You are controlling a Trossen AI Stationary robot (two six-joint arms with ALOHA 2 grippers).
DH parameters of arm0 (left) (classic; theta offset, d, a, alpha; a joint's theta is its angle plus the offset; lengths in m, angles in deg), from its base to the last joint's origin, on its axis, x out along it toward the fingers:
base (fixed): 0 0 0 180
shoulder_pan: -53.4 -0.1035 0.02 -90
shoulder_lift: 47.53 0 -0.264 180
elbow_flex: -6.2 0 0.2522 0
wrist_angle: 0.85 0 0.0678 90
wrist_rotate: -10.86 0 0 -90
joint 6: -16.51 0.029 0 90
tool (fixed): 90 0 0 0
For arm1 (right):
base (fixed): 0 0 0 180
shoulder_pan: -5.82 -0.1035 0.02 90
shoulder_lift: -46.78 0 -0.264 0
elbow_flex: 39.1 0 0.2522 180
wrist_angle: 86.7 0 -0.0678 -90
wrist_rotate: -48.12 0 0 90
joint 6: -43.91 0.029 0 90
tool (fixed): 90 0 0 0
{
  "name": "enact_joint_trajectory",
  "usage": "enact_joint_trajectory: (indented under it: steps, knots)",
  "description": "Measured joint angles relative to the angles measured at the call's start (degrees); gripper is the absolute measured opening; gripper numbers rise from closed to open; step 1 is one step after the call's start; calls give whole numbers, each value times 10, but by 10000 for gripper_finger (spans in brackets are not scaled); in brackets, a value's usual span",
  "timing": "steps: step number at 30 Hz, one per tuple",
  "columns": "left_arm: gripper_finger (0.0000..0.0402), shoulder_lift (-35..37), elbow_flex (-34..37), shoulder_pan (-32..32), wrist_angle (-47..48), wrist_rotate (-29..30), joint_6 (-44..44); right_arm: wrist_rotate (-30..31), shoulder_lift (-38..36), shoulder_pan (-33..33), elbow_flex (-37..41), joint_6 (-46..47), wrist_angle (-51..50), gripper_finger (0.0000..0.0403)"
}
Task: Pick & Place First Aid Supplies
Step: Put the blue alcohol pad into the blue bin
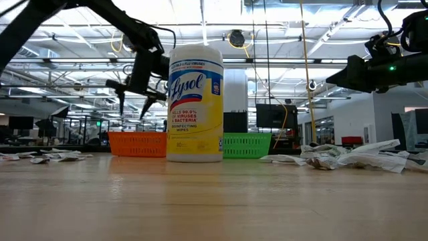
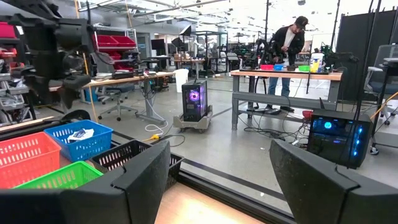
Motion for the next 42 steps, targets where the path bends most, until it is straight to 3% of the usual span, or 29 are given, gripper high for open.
enact_joint_trajectory:
  steps: [8, 14, 22, 29, 42]
  knots:
    - [271, 114, 162, -2, -61, 47, -219, 0, 0, 0, 0, 0, 0, 271]
    - [255, 179, 274, -2, -100, 53, -321, 0, 0, 0, 0, 0, 0, 271]
    - [237, 224, 372, -2, -97, 42, -436, 0, 0, 0, 0, 0, 0, 273]
    - [232, 238, 436, -2, -100, 29, -501, 0, 0, 0, 0, 0, 0, 271]
    - [218, 238, 512, -2, -150, 39, -518, 0, 0, 0, 0, 0, 0, 274]
